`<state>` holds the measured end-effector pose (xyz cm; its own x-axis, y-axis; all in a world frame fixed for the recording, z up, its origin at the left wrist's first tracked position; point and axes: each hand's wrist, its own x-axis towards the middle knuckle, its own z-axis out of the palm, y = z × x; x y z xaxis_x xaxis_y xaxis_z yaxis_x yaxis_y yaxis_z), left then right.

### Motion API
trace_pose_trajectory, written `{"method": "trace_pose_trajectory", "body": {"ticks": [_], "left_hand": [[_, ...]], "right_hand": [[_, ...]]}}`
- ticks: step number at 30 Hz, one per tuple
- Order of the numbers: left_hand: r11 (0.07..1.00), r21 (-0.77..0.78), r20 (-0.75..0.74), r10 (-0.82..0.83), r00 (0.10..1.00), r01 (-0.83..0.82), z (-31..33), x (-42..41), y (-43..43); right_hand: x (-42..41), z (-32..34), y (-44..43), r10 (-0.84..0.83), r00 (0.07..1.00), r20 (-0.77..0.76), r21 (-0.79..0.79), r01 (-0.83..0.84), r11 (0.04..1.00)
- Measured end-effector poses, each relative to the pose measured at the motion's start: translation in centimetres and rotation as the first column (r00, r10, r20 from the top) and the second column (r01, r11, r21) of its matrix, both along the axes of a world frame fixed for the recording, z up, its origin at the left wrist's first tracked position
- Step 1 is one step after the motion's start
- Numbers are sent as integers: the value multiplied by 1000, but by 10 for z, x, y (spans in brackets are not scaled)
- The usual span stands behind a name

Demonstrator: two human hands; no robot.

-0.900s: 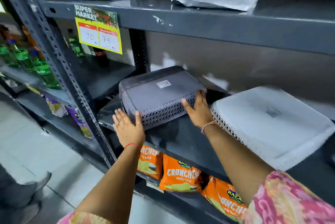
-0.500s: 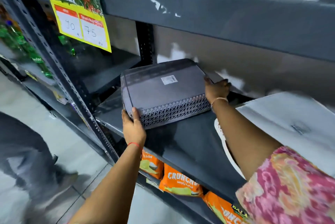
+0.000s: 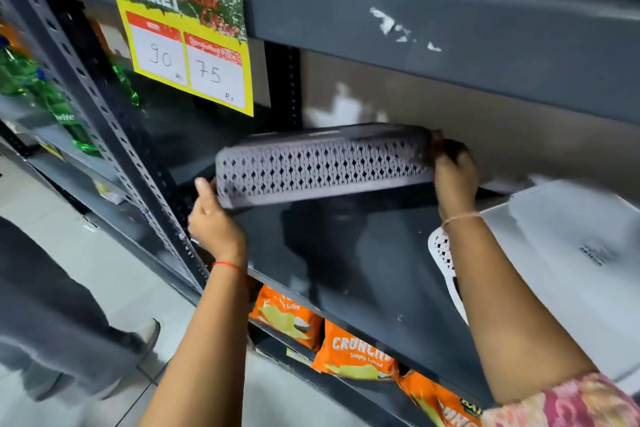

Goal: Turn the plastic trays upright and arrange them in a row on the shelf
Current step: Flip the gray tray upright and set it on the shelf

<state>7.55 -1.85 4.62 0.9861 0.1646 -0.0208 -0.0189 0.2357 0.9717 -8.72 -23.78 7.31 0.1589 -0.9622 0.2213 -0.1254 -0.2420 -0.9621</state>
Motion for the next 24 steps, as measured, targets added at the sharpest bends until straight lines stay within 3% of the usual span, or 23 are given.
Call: {"method": "trace_pose_trajectory", "body": {"ticks": [2,6,9,12,17,20,22,24], "left_hand": [[988,-150,23,47,999,-43,20,11,3],[949,-314,124,2,992,38,47,35,2],[933,-341,140,-72,988,116,52,48,-1],[965,-213,135,-127,983,154,50,56,-5],[948,-23,-110,-319,941,318,8,67,-11],[868,-67,-131,-496,858,491,7,64,-11],[832,-145,-103,-552,828,536,23,69,-14],[827,-114,-61,-559,827,551,35,84,-16]], "right_hand": [[-8,11,8,81,973,218,-23,-78,997],[-13,30,15,192,926,326,-72,-178,981],[-11,35,15,170,942,289,-98,-147,984],[-6,25,12,112,961,251,-112,-86,990],[2,-22,21,183,982,43,10,-184,983],[8,-28,24,197,980,2,56,-197,979],[12,-19,24,168,986,8,51,-168,984],[17,-14,22,158,986,43,92,-162,983]]}}
